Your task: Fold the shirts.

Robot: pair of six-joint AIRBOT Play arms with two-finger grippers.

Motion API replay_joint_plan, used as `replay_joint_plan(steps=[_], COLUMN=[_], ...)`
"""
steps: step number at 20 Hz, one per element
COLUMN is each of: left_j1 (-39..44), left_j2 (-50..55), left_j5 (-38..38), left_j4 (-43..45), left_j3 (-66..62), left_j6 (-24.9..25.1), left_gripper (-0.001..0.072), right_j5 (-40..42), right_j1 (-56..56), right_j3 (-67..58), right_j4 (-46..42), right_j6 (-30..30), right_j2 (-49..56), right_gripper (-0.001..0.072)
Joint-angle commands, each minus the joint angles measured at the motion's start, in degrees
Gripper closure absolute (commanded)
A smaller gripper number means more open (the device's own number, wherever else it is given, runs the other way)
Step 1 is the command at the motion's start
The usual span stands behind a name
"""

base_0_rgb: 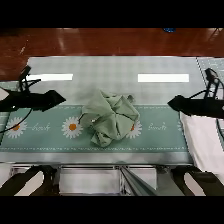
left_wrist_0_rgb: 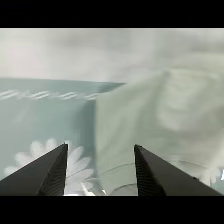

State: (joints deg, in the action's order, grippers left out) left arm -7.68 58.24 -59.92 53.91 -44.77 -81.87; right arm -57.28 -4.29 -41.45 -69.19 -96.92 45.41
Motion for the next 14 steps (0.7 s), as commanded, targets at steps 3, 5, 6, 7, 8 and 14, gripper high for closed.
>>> replay_joint_plan(steps=[3, 5, 6, 7, 8, 14], left_j1=[-6.27, -5.4, -4.92, -4.37, -3.72, 0.59], left_j2=[3.23, 8.46, 11.26, 13.84, 15.96, 21.9], left_j5=[-0.31, 0.94, 0.26, -0.17, -0.13, 0.31], left_j4=[-15.47, -22.77, -25.14, -27.96, -31.54, -45.13], left_j3=[14.29, 16.59, 16.48, 16.41, 16.41, 15.54], left_j6=[-0.57, 3.56, 5.75, 7.76, 10.34, 20.33], left_gripper=[0.0201, 0.0202, 0.0202, 0.0202, 0.0202, 0.0304], right_j5=[3.08, 3.78, 3.89, 3.82, 3.91, 6.45], right_j1=[-11.21, -9.11, -8.02, -7.02, -5.77, 1.7], right_j3=[8.7, 12.24, 13.09, 13.4, 13.44, 13.42], right_j4=[6.62, 7.37, 7.28, 7.3, 7.34, 10.23], right_j6=[1.33, 2.19, 2.12, 2.14, 2.1, 1.11], right_j2=[0.5, 0.5, 0.5, 0.5, 0.5, 7.54], right_gripper=[0.0301, 0.0301, 0.0301, 0.0301, 0.0301, 0.0301])
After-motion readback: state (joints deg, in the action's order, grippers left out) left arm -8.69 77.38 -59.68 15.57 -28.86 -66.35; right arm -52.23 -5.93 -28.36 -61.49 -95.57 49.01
